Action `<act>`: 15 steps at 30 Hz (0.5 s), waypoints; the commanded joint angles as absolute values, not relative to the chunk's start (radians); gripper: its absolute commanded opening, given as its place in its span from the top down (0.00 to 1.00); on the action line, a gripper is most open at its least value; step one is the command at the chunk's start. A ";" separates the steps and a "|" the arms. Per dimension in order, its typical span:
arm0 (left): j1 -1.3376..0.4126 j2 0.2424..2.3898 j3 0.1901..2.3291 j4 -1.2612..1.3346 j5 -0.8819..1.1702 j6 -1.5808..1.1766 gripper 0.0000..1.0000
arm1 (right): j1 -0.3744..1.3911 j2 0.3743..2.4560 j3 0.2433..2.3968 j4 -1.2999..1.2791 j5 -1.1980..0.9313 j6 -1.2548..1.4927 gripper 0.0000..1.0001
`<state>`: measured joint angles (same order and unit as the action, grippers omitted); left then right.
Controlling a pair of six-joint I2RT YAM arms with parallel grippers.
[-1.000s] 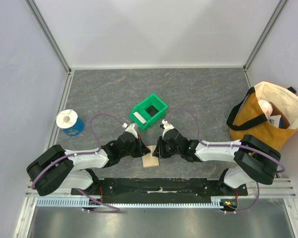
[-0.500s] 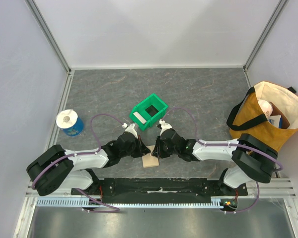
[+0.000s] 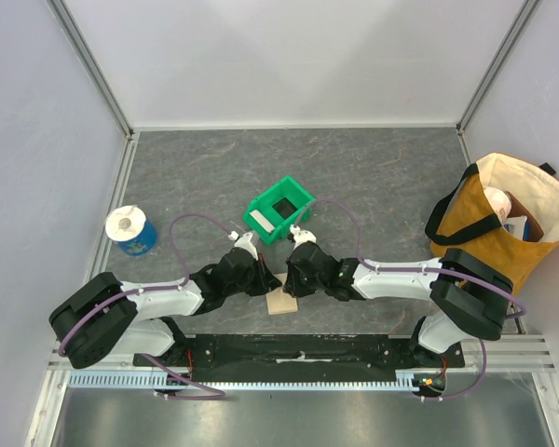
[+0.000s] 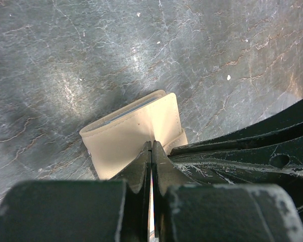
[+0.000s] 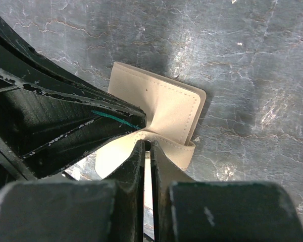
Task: Put the credit cards into the card holder
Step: Close the card holder at the center of the board.
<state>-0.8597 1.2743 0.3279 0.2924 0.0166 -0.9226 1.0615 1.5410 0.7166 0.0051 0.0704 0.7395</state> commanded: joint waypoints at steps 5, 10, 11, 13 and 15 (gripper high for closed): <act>-0.864 1.270 0.322 0.242 -0.006 -0.877 0.98 | 1.091 1.624 0.716 -0.097 0.132 0.733 1.00; -0.864 1.264 0.319 0.244 -0.005 -0.876 0.98 | 1.098 1.652 0.706 -0.112 0.143 0.741 1.00; -0.864 1.261 0.316 0.242 -0.008 -0.877 0.98 | 1.100 1.655 0.707 -0.121 0.150 0.742 1.00; -0.864 1.256 0.314 0.242 -0.009 -0.877 0.98 | 1.100 1.661 0.707 -0.141 0.163 0.744 1.00; -0.864 1.255 0.314 0.241 -0.011 -0.877 0.98 | 1.101 1.666 0.712 -0.144 0.164 0.741 1.00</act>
